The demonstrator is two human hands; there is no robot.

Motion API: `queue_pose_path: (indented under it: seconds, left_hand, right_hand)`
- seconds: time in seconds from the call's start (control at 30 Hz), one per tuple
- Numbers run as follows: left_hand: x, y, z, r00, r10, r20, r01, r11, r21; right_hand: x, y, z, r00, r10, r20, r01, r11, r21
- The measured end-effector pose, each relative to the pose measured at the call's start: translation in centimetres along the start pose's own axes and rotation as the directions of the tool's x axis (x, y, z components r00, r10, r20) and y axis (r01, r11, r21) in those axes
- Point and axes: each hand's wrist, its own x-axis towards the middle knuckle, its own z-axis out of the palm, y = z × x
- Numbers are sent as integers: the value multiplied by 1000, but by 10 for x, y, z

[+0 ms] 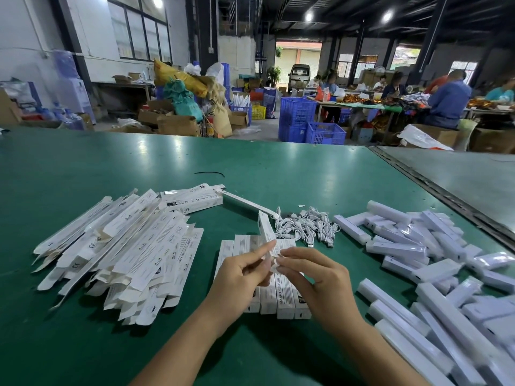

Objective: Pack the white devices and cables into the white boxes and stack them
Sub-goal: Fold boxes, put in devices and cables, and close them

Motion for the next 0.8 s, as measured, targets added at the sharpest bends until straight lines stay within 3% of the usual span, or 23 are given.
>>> queue_pose_path:
  seconds: [0.33, 0.57, 0.8]
  left_hand:
    - [-1, -1, -2, 994, 83, 65, -91, 988, 121]
    - [-3, 1, 0, 995, 95, 26, -98, 983, 155]
    - [-4, 2, 3, 992, 129, 13, -130, 981, 147]
  right_hand:
    - [2, -3, -2, 999, 36, 5, -36, 999, 40]
    - [3, -9, -2, 923, 378, 70, -382, 882, 275]
    - [3, -13, -1, 900, 434, 34, -420, 844, 334]
